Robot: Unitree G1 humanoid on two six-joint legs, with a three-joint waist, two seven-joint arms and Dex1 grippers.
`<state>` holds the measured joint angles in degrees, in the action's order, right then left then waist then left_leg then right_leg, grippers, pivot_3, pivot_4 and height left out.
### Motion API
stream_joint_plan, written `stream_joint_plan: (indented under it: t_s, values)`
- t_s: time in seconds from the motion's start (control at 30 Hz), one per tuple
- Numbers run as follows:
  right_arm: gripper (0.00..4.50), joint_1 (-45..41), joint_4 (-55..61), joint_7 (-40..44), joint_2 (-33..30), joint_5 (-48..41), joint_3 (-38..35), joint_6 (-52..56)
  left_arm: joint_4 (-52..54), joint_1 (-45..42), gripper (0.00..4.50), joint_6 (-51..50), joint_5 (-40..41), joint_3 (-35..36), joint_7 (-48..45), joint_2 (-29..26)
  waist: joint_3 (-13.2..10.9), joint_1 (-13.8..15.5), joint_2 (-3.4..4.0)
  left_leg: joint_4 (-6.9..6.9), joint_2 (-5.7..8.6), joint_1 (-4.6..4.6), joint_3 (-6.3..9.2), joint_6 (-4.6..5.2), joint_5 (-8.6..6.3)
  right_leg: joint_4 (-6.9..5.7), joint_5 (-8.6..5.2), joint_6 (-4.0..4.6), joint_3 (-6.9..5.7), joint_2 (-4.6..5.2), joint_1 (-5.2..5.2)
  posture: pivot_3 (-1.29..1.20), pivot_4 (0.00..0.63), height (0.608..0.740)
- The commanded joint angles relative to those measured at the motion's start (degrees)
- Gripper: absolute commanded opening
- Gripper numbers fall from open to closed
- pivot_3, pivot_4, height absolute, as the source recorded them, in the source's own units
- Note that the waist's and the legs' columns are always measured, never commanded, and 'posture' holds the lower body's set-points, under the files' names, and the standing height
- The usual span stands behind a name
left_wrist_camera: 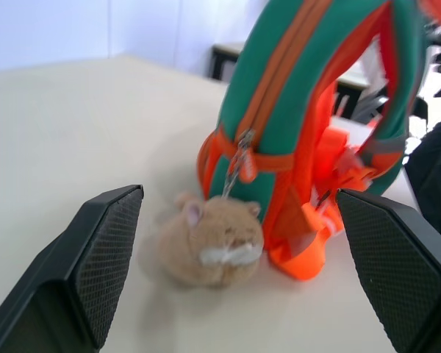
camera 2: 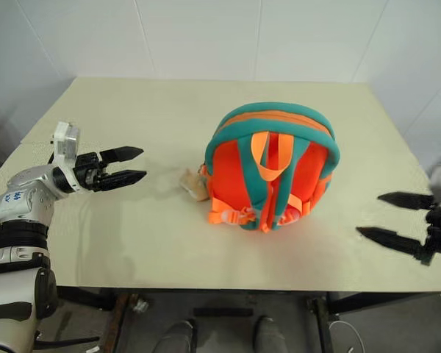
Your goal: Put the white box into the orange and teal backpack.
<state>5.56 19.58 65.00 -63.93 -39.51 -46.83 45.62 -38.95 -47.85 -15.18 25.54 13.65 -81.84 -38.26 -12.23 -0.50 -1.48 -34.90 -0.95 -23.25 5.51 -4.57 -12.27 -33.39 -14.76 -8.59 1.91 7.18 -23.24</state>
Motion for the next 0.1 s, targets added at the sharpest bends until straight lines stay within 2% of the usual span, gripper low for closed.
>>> stream_joint_plan:
  t_s: [0.03, 0.1]
  values:
    - [4.5, -3.7, -3.6, -1.7, 2.8, -0.3, 0.0, -4.6, 0.1, -0.8, 4.49, 2.4, 3.2, 2.5, -2.6, 0.4, 0.0, -0.3, 0.0, -0.06, 0.0, -0.01, 0.0, 0.0, 0.0, 0.01, 0.06, 0.0, 0.01, 0.0, 0.02, 0.0, 0.15, 0.74]
    - [4.5, -4.7, -3.9, -2.3, 4.1, -0.5, 1.1, -5.4, 0.2, -1.0, 4.49, 2.7, 3.7, 2.9, -2.9, 0.6, 0.0, -0.4, 0.0, -0.08, -0.01, 0.01, 0.0, 0.03, 0.03, -0.02, 0.08, 0.0, 0.01, -0.01, 0.04, 0.0, 0.15, 0.74]
